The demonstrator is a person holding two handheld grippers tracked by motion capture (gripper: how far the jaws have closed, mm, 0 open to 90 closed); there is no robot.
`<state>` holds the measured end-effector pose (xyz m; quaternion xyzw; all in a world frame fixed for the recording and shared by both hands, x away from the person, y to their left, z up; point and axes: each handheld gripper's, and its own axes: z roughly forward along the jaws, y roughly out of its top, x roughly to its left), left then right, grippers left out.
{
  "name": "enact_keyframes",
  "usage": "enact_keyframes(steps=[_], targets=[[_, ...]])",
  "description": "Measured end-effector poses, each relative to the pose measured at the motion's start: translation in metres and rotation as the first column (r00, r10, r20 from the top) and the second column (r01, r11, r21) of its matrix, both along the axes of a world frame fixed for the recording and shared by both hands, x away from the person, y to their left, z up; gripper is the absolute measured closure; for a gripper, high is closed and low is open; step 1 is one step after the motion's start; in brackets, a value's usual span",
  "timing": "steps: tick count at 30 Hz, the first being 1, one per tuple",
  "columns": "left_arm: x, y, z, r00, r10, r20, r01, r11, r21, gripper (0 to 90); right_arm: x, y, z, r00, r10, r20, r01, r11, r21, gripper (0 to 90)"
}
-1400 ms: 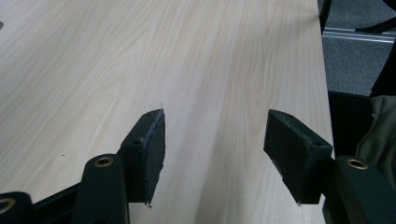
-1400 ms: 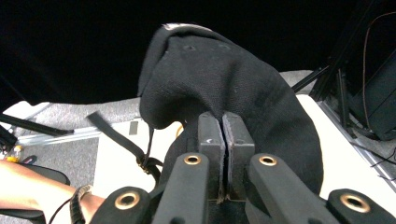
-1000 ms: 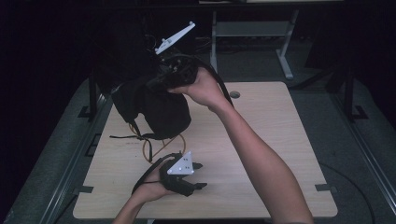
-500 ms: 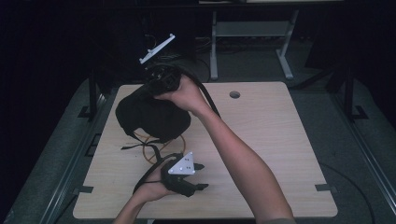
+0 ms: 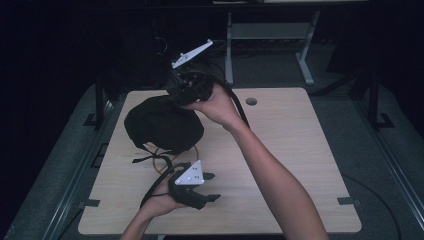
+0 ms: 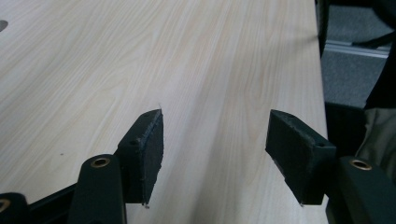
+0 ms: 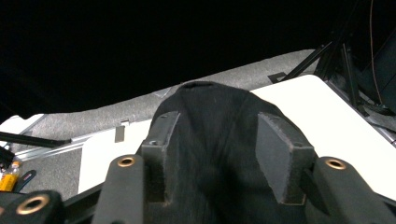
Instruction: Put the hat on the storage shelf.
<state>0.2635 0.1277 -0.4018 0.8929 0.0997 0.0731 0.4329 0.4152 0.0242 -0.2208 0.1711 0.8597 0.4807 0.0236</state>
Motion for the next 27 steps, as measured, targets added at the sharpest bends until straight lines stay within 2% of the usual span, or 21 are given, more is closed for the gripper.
enact_keyframes(steps=[5, 14, 20, 27], targets=[[0.001, -0.001, -0.002, 0.9997, 0.022, -0.013, -0.022, 0.9998, -0.004, 35.6, -0.003, -0.013, -0.003, 1.0000, 0.001, 0.005, -0.001, 1.000, 0.006, 42.9], [0.002, 0.001, -0.001, 0.9990, 0.043, -0.009, -0.043, 0.9991, -0.003, 31.6, -0.001, -0.033, -0.004, 0.9996, -0.029, 0.008, 0.029, 1.000, 0.009, 35.9], [0.003, 0.004, -0.001, 0.9978, 0.066, -0.009, -0.066, 0.9977, -0.016, 28.9, -0.001, -0.047, -0.006, 0.9986, -0.051, 0.009, 0.051, 0.999, 0.005, 33.1], [0.003, 0.004, -0.001, 0.9976, 0.068, -0.012, -0.068, 0.9976, -0.014, 28.5, -0.001, -0.058, -0.010, 0.9978, -0.067, -0.001, 0.067, 0.998, 0.006, 32.1]])
